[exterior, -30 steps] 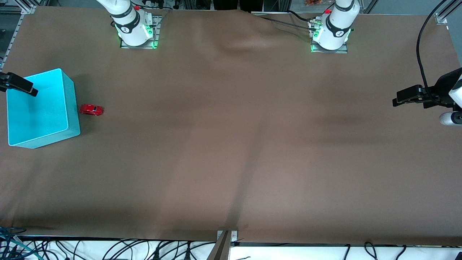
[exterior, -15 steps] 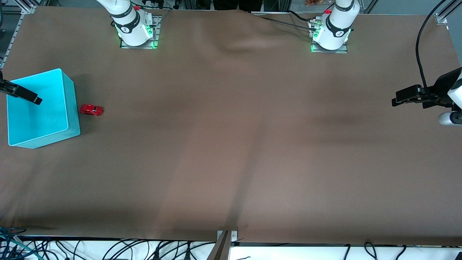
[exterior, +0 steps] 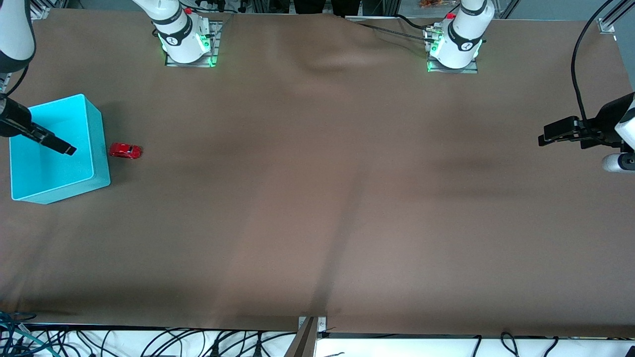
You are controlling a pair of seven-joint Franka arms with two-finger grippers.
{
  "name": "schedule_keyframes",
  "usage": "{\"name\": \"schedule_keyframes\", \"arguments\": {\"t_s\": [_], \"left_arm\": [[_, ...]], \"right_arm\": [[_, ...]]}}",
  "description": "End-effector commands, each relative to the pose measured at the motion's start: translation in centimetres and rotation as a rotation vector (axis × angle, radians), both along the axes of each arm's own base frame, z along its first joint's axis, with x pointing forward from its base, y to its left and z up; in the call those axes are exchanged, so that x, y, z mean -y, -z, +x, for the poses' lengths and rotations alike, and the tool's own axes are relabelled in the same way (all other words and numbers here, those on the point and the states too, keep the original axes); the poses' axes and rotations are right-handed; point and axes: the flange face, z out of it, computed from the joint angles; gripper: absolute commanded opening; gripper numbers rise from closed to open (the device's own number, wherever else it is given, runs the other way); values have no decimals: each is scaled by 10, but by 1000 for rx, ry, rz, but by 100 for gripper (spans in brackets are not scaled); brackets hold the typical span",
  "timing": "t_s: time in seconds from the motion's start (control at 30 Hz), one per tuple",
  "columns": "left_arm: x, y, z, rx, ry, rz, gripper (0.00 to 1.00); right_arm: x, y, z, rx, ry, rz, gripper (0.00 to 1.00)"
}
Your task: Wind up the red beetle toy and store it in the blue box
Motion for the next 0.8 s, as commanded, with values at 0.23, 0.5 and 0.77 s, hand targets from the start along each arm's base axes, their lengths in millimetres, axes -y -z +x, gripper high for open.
{"name": "schedule_keyframes", "arguments": {"t_s": [0.23,0.5,0.77], "left_arm": [[1,-7,-4,1,29,2,100],[1,-8,-4,3,29,2,100],[1,-7,-4,1,29,2,100]], "right_arm": [[-17,40,-18,10,154,5,100],[-19,76,-27,27,237,4,100],[-19,97,-35,38,290,5,100]]}}
